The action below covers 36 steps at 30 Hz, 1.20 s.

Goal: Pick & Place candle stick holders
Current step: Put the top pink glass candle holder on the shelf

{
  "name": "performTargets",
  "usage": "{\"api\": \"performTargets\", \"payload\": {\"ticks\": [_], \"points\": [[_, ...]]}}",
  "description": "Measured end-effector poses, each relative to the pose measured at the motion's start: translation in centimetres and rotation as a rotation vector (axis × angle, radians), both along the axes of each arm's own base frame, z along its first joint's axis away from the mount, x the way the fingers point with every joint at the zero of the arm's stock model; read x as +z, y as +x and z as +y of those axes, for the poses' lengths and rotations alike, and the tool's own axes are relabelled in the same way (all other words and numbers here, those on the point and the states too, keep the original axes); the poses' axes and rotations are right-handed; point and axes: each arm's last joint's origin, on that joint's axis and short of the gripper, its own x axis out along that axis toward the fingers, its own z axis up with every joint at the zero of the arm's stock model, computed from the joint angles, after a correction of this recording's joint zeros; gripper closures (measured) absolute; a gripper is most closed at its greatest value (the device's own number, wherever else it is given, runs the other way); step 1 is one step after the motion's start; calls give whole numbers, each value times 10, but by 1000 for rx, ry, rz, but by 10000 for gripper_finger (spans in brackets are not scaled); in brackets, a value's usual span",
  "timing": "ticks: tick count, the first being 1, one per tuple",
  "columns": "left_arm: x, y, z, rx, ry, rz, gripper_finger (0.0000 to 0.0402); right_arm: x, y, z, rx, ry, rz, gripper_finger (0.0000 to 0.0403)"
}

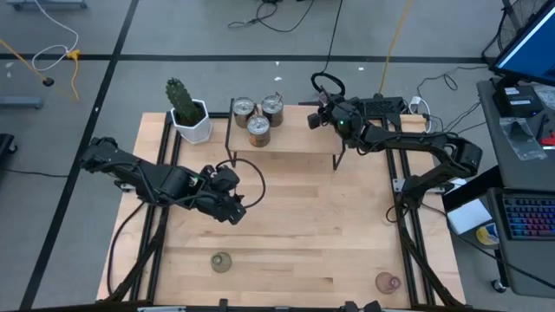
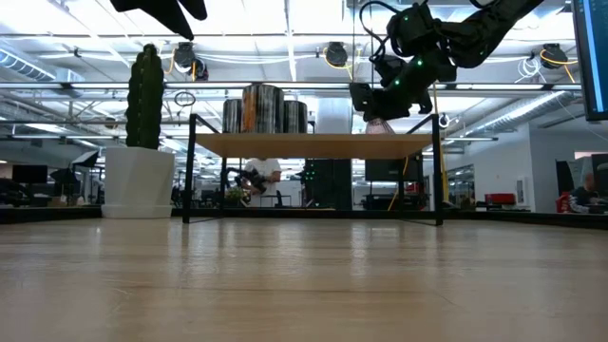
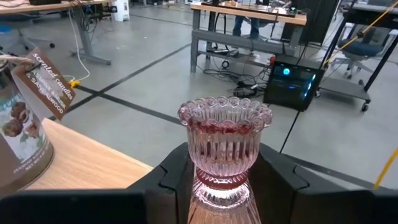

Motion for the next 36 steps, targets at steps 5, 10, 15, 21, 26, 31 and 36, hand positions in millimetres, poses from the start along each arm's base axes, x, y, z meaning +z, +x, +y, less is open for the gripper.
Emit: {"api": "performTargets", "payload": {"ticks": [5,10,15,21,26,31,36], "points": [[0,0,0,3,-2,-1,206,-8,-3,1,-7,9,-6,285],[0,0,0,2,-2,-1,206,-17,-7,4,-17,17,-60,284],[0,0,0,3,-3,-1,206,-20,-9,5,-14,3,-71,280],[0,0,0,6,-5,-2,206,-22,-8,5,-5,3,-47,263],[0,0,0,7,-5,-3,206,-22,-8,5,0,-7,-25,259],[0,0,0,7,-5,-2,206,-21,-8,6,36,-1,-31,258],[0,0,0,7,-5,-3,206,-18,-10,8,54,-3,-29,258]]}}
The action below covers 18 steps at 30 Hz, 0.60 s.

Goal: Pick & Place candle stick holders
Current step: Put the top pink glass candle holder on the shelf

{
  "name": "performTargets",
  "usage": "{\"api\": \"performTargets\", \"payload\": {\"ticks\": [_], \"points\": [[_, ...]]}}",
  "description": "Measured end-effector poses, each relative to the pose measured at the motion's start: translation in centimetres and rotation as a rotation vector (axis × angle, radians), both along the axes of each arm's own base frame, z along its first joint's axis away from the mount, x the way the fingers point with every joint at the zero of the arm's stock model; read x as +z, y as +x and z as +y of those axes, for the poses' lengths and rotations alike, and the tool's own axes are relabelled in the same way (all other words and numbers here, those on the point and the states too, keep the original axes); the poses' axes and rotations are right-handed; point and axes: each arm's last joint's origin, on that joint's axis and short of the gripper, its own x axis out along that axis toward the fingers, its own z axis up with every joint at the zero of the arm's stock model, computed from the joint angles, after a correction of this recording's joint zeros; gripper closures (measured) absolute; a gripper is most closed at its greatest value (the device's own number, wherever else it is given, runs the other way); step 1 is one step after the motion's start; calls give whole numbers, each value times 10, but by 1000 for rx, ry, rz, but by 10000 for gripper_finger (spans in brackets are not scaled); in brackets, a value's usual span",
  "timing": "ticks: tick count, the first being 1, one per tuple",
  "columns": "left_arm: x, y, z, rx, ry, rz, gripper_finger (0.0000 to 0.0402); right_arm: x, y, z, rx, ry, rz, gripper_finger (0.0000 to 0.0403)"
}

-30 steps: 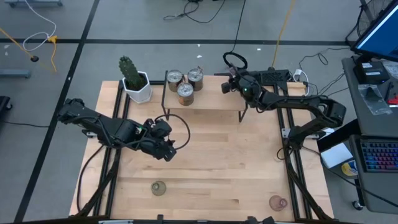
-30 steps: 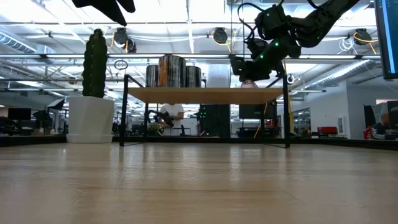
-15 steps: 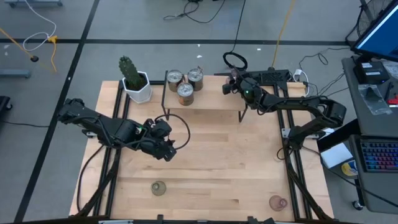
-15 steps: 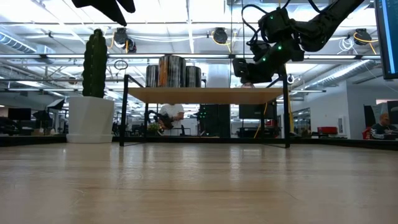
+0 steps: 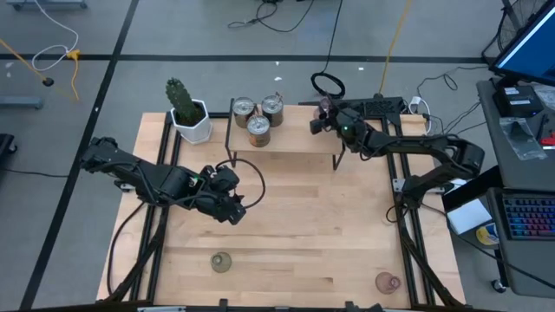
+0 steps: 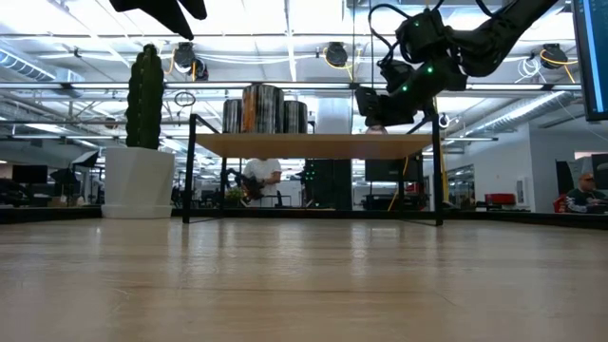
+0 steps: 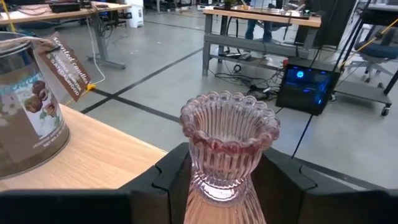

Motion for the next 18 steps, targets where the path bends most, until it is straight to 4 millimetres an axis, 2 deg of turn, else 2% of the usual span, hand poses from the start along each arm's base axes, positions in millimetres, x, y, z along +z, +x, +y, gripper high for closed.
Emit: {"api": "performTargets", "payload": {"ticks": [9,18], "points": [[0,0,0,-4,2,-2,206,8,-8,5,4,3,45,257],[2,3,-1,-20,-1,-28,206,6,-10,5,-8,34,39,257]]}}
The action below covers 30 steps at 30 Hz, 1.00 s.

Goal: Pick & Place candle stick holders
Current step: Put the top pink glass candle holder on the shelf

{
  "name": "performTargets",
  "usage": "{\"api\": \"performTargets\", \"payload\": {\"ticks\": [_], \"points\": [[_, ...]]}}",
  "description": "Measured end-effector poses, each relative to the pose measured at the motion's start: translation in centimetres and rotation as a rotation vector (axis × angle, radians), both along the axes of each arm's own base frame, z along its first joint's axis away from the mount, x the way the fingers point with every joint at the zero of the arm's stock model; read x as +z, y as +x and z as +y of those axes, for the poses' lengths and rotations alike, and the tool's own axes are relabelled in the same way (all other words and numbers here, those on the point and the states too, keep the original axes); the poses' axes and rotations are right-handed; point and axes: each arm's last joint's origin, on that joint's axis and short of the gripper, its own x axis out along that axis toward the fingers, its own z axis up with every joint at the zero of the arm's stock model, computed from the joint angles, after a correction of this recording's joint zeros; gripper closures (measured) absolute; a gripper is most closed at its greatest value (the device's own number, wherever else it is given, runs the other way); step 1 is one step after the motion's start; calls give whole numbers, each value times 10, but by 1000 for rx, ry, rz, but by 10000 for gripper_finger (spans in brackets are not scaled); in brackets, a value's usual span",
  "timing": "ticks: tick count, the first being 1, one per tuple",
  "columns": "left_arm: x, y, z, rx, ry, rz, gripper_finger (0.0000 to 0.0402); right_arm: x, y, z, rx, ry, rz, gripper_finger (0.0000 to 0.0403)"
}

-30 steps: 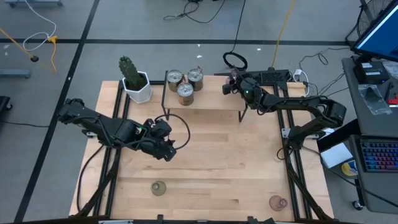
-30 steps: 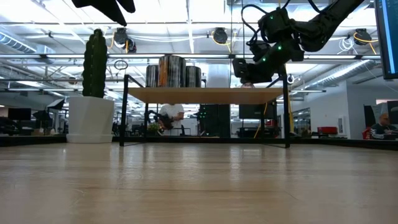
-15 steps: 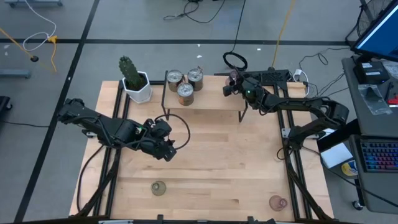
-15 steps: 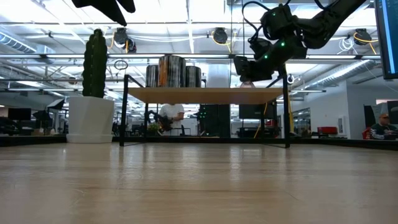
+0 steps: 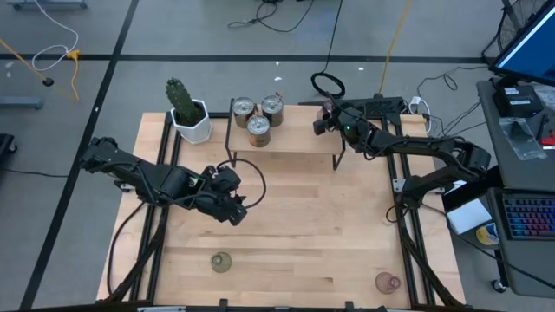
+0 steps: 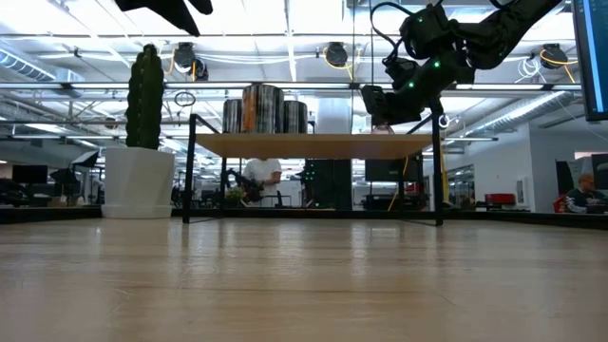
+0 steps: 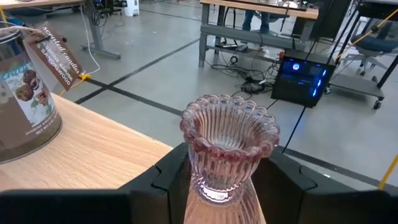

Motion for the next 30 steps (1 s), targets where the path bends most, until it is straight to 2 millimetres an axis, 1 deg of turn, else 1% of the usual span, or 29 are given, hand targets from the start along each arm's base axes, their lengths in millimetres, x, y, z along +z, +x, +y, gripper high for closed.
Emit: {"api": "performTargets", "payload": {"ticks": [5,8,17,21,24,30], "points": [[0,0,0,0,-1,1,206,0,0,0,1,4,4,256],[0,0,0,0,-1,1,206,0,0,0,3,5,9,249],[0,0,0,0,-2,1,206,-2,0,0,5,14,25,193],[0,0,0,0,-1,1,206,-2,-1,0,5,13,25,177],[0,0,0,-1,-1,1,206,3,-3,2,8,-2,20,171],[0,0,0,-3,1,2,206,20,-11,6,12,-42,-21,171]]}}
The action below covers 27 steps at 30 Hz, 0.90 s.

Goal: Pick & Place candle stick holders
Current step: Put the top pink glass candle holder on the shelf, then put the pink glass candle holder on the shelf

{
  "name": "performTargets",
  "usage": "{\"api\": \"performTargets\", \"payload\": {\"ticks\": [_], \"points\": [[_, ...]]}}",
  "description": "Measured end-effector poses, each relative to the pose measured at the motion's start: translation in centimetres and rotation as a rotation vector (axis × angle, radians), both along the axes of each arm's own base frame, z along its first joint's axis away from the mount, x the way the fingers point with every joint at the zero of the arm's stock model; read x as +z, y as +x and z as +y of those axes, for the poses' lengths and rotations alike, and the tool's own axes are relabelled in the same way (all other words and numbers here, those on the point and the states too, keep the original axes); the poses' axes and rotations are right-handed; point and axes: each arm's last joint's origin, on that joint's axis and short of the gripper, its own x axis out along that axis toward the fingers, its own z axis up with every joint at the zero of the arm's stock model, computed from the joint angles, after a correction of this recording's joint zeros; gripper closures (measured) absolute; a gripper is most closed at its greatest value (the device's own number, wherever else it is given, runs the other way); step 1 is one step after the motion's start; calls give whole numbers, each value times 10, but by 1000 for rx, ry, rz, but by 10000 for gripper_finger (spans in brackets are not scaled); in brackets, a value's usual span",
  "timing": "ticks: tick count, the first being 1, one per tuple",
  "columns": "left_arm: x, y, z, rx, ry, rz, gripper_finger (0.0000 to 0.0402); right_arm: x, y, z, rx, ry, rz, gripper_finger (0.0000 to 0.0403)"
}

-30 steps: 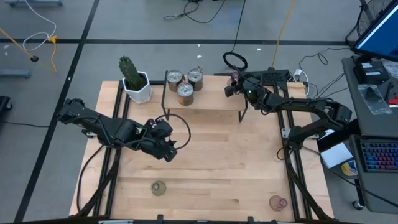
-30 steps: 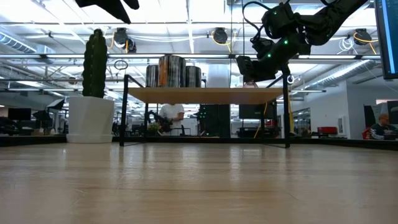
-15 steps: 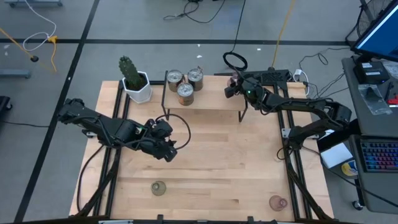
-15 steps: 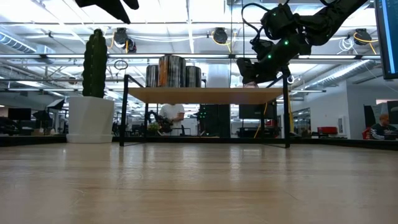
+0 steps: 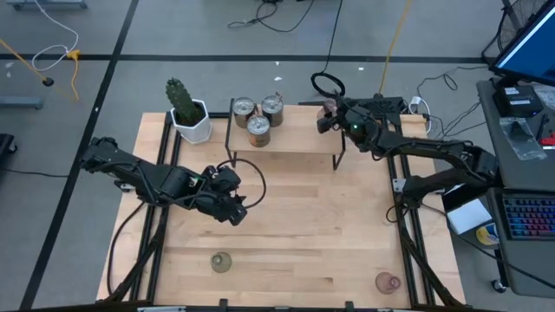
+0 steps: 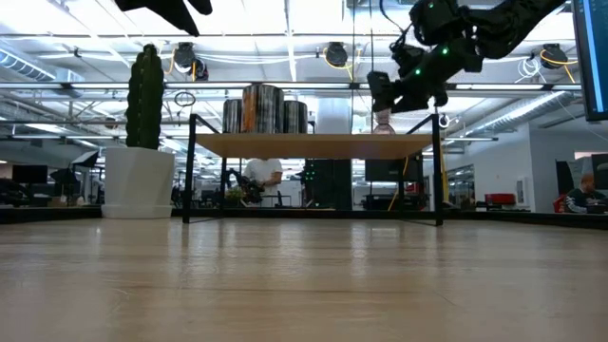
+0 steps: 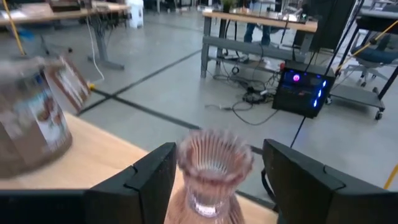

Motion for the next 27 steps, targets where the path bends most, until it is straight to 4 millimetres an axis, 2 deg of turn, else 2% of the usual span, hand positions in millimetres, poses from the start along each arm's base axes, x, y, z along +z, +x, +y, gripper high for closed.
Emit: {"api": "performTargets", "payload": {"ticks": [6,11,14,17,21,27], "points": [[0,0,0,-6,4,2,206,19,-11,6,7,-35,-67,168],[0,0,0,-13,10,5,206,40,-20,19,125,-65,-157,170],[0,0,0,-20,15,7,206,53,-25,34,265,-72,-212,174],[0,0,0,-17,20,5,206,63,-31,55,495,-38,-255,177],[0,0,0,-16,21,5,206,68,-47,84,809,129,-280,182],[0,0,0,-17,23,5,206,66,-78,118,1115,599,-328,190]]}}
